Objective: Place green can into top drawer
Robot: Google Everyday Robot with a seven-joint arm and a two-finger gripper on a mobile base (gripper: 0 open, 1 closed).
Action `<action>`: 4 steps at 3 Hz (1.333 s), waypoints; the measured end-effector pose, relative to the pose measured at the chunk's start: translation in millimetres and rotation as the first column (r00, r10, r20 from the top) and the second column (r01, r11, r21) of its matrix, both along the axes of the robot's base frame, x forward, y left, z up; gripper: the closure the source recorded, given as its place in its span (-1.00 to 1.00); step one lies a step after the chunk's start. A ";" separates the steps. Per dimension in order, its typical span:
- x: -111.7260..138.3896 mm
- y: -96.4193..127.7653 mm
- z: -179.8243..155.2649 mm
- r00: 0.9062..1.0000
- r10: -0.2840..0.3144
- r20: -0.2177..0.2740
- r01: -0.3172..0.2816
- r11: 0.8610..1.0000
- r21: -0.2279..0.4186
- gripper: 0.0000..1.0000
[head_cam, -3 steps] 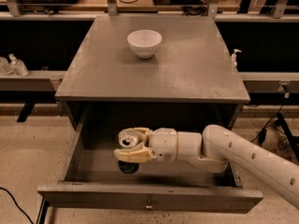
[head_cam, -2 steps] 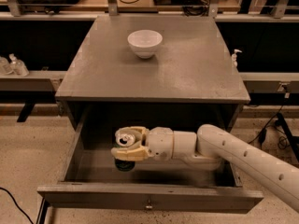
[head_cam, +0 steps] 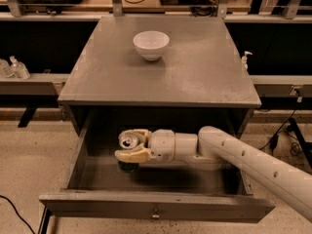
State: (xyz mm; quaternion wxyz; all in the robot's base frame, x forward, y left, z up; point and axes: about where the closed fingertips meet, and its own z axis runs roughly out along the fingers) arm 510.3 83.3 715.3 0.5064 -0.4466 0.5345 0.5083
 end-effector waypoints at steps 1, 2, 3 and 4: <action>8.4 1.9 -8.6 1.000 -0.013 -0.005 0.013 0.999 -0.045 0.18; 11.1 3.5 -19.7 0.999 -0.035 -0.027 0.033 0.996 -0.081 -0.29; 10.8 5.3 -20.5 0.999 -0.035 -0.029 0.033 0.996 -0.084 -0.76; 10.3 6.9 -20.2 0.999 -0.032 -0.029 0.030 0.996 -0.083 -1.00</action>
Offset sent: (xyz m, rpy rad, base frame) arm 0.0155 0.0007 -0.0356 -0.1267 0.0603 -0.0710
